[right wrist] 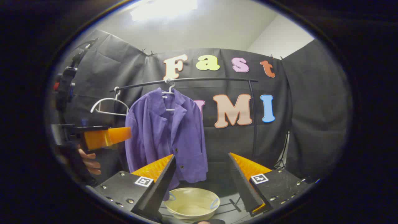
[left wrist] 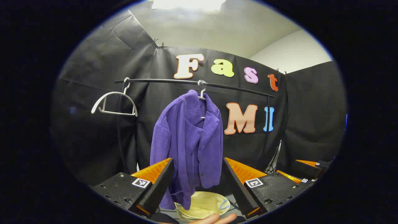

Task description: Grasp the clothes on the hanger with both hands and then place them into the laundry hamper below.

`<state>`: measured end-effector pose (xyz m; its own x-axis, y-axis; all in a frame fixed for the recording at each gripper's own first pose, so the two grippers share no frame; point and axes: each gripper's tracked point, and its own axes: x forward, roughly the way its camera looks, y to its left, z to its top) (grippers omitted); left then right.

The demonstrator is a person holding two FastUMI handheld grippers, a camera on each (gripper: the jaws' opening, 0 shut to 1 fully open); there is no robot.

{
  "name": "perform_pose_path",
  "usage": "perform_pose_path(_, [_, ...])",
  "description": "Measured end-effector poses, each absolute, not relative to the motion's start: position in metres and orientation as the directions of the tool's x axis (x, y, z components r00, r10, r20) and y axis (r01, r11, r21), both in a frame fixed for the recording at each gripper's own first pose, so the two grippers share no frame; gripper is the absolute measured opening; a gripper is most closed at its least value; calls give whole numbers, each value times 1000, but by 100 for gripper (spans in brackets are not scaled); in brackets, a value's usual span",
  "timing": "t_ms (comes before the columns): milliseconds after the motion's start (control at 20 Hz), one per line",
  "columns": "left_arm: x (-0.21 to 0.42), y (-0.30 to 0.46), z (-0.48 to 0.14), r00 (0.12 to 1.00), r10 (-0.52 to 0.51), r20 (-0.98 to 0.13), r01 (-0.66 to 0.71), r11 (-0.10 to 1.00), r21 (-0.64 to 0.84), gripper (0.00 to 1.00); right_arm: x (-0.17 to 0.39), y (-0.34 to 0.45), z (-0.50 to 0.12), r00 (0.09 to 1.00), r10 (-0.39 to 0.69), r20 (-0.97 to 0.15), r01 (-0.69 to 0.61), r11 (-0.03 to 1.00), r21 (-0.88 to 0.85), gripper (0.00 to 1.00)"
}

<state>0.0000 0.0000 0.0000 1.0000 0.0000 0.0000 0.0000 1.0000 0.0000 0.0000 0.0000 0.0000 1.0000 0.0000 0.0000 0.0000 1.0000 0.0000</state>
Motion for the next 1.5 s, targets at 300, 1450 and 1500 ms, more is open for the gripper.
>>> perform_pose_path(300, [13, 10, -20, 1000, -4, -16, 4, 1000, -27, 92, 14, 8, 2, 999, 19, 50, -21, 999, 30, 98])
perform_pose_path(1450, [120, 18, -9, 983, 183, 31, -185, 978, 93, 90, 173, 31, -2, 988, 149, 28, -151, 977, 149, 98])
perform_pose_path(1500, [126, 23, -8, 980, 195, 29, -197, 975, 98, 90, 179, 35, 0, 986, 167, 29, -169, 973, 156, 98])
